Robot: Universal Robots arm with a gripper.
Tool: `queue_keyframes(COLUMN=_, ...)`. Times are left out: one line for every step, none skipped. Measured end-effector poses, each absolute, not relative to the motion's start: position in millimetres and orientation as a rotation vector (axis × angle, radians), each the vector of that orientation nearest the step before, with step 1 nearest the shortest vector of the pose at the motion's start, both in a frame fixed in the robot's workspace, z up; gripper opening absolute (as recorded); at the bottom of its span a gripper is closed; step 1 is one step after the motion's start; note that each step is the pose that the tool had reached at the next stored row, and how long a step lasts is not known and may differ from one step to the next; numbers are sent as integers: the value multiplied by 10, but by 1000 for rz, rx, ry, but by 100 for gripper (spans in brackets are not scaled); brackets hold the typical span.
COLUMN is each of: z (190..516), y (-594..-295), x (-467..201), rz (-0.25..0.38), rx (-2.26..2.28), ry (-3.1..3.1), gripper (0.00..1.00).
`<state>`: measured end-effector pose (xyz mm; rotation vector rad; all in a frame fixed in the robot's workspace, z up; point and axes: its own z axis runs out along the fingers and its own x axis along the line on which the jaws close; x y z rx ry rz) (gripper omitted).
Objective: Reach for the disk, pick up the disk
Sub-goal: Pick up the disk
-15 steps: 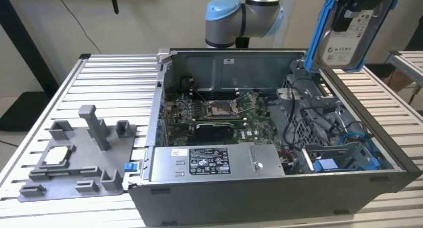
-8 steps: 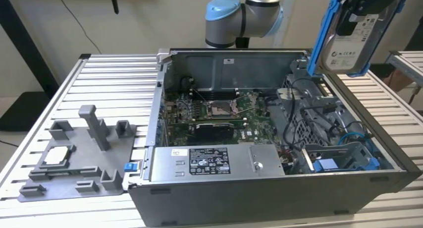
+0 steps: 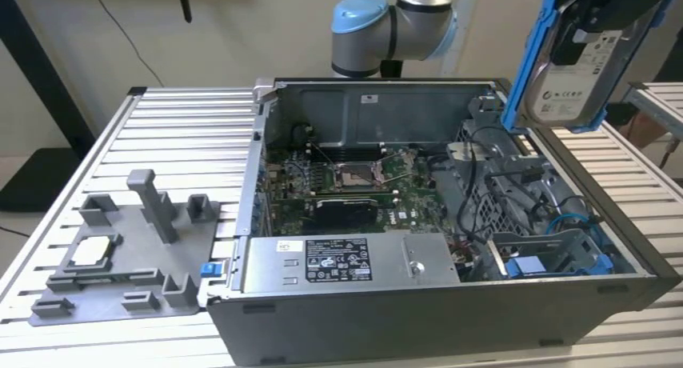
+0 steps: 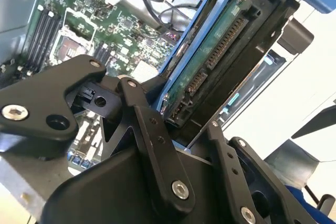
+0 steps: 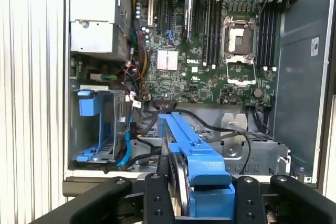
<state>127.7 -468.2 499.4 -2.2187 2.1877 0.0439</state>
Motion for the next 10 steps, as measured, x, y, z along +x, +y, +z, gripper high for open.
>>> queue_keyframes(z=4994, y=-4696, x=1277, rz=44, rx=-2219, ry=2188, gripper=0)
queue_keyframes(z=4993, y=-4709, x=1277, rz=44, rx=-2219, ry=2188, gripper=0)
queue_keyframes(z=4993, y=-4725, x=1277, rz=44, rx=-2219, ry=2188, gripper=0)
queue_keyframes(z=4993, y=-4741, x=1277, rz=44, rx=-2219, ry=2188, gripper=0)
queue_keyframes(z=4992, y=-4758, x=1277, rz=44, rx=-2219, ry=2188, gripper=0)
queue_keyframes(z=4992, y=-4774, x=1277, rz=44, rx=-2219, ry=2188, gripper=0)
queue_keyframes(z=4991, y=-4792, x=1277, rz=44, rx=-2219, ry=2188, gripper=0)
queue_keyframes(z=4991, y=-4809, x=1277, rz=44, rx=-2219, ry=2188, gripper=0)
queue_keyframes(z=4990, y=-4826, x=1277, rz=44, rx=-2219, ry=2188, gripper=0)
queue_keyframes(z=4990, y=-4843, x=1277, rz=44, rx=-2219, ry=2188, gripper=0)
